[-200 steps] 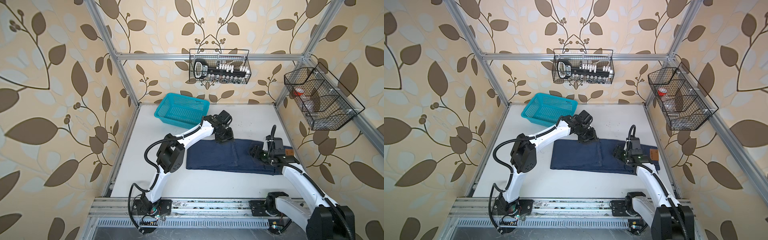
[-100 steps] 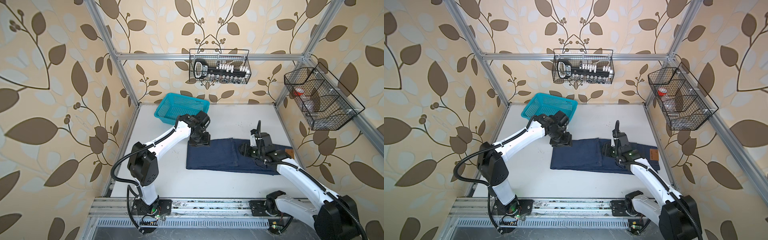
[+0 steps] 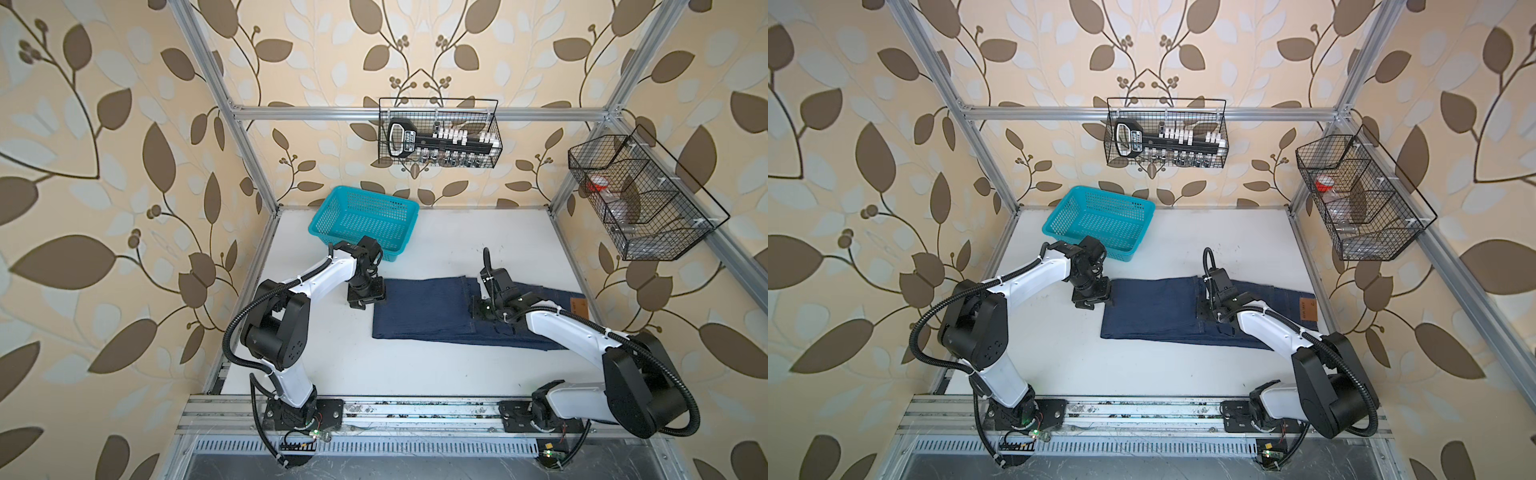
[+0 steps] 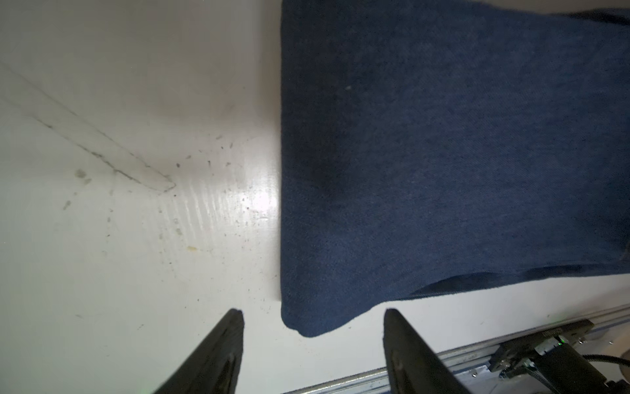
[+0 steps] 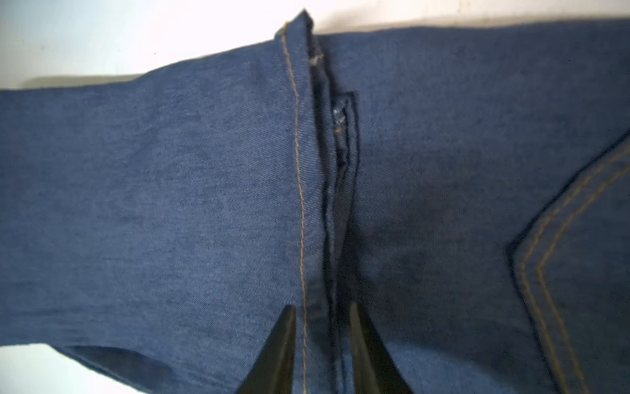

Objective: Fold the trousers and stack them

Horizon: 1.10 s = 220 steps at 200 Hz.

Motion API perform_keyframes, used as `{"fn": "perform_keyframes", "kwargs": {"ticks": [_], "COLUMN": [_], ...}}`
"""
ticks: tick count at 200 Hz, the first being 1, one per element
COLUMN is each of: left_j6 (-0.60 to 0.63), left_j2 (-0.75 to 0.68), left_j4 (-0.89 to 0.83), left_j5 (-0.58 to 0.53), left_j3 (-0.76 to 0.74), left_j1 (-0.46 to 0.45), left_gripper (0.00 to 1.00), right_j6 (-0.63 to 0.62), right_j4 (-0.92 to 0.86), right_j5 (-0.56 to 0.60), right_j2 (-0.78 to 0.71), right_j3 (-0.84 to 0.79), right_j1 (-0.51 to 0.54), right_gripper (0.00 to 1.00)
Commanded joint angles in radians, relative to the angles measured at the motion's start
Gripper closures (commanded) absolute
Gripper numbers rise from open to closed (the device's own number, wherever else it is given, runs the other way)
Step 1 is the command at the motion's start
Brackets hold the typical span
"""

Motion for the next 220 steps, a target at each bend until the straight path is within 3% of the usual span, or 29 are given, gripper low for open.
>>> {"fn": "perform_keyframes", "kwargs": {"ticks": [1,51,117,220], "left_j6": [0.031,0.043,0.058,0.083], "left_j2": [0.022,0.037,0.052,0.077], "left_j4": [0.023,0.032,0.03,0.026], "left_j5": [0.042,0.045,0.039,0.033], "left_j3": [-0.024,-0.051,-0.067,-0.059], "left_j1": [0.011,0.016,0.018,0.035], "left_gripper": [0.34,0.34,0.34,0.33], "right_j6": [0.004,0.006,0.003,0.088], "right_j4": [0.011,-0.004,0.0,-0.119], "right_j5": [-0.006,-0.016,-0.067,-0.093], "right_j2": [0.017,-0.015,-0.027,-0.193], "right_j3": [-0.022,-0.028,-0.028,-0.107], "right_j1": [0.005,0.007,0.009,0.027], "right_gripper": [0.77,0.93,1.0,1.0]}}
